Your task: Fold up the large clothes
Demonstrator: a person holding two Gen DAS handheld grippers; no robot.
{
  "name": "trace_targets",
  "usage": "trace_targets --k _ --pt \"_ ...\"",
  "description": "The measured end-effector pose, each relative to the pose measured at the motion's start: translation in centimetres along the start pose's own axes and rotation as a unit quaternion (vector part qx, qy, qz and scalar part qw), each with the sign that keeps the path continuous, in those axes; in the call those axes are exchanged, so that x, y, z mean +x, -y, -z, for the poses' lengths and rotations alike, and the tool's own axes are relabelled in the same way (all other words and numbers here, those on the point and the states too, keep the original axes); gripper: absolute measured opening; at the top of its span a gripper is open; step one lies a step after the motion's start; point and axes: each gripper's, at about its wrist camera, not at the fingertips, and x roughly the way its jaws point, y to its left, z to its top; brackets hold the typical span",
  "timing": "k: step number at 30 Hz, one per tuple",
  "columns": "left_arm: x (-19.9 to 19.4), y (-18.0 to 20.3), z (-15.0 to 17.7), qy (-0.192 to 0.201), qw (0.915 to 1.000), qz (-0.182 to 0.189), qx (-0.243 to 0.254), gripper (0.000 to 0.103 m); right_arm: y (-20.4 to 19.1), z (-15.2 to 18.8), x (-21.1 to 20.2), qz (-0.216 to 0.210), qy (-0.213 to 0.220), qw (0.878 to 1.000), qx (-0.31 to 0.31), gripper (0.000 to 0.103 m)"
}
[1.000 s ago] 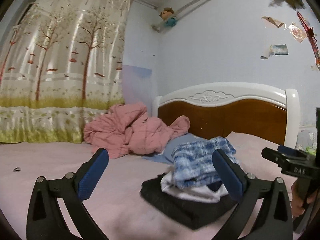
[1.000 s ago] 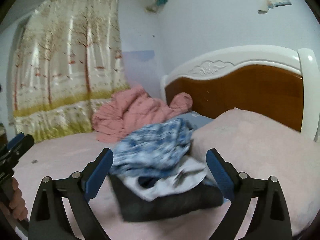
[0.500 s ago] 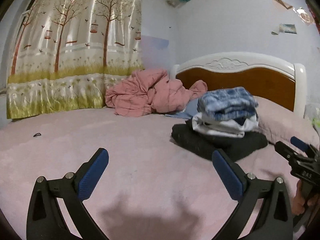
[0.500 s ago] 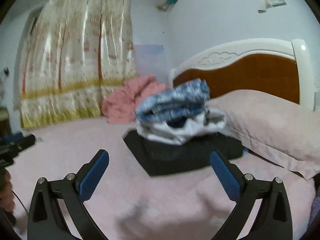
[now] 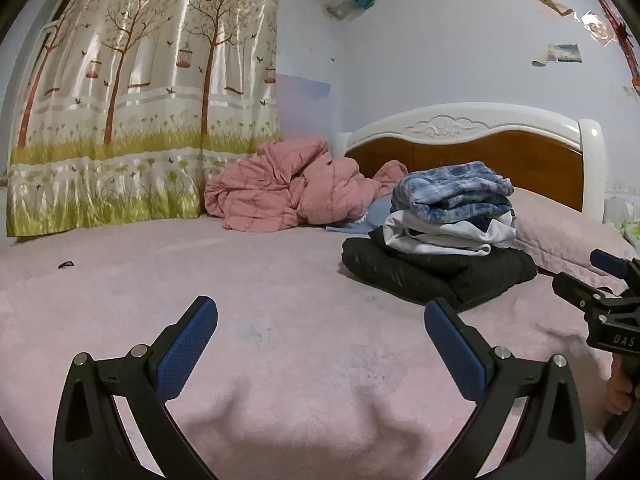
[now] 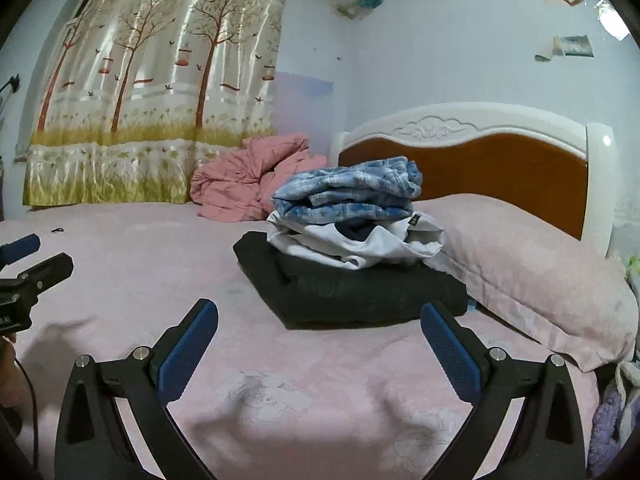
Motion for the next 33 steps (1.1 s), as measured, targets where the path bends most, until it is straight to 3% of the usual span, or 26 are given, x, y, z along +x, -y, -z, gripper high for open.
trace_targets --k 5,33 --pt "-0.5 0.3 -0.1 0.014 0.9998 -0.014 0.007 0.103 0.1 0.0 0.3 -0.001 -0.006 1.000 0.005 0.102" --pt "-0.8 1.3 -0.1 0.022 0.9991 -0.012 0.034 0.103 0.4 0.1 2.0 -0.004 -0.029 1.000 -0.003 0.102"
